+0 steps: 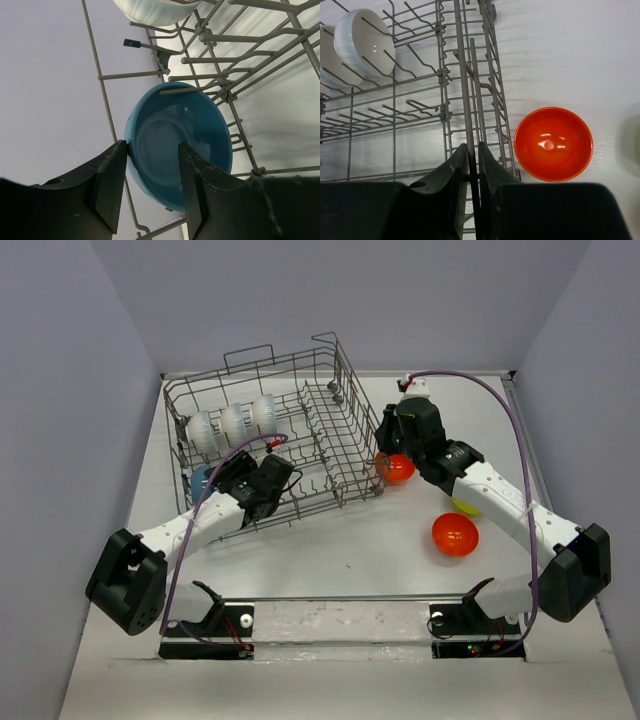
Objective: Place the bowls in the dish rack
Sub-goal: Insert the bowl into the dish rack.
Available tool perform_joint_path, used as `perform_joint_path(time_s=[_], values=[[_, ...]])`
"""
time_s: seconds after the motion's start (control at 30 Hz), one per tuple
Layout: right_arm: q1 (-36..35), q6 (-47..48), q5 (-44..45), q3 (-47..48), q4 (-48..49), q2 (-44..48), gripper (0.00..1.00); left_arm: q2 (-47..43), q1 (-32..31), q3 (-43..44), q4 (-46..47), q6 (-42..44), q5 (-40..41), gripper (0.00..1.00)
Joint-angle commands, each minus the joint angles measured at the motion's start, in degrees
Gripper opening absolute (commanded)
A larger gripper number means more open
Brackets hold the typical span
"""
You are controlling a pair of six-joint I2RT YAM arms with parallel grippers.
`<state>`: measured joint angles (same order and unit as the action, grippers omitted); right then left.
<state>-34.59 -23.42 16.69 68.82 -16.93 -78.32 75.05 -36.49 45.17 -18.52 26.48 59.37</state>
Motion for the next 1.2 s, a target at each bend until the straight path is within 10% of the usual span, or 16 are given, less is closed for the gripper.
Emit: perform_joint_path(time_s=[0.0,1.17], values=[[-0.22,-2.42,0.54,-1.14,-1.44,-0.69,0.01,-1.92,0.63,0.98,-2.31,-1.87,-1.45,0.54],[-0.22,-2.60,0.10,-1.49,-1.09,-1.57,0.01,-6.49,0.72,-0.61,2.44,2.17,3.38,0.63]])
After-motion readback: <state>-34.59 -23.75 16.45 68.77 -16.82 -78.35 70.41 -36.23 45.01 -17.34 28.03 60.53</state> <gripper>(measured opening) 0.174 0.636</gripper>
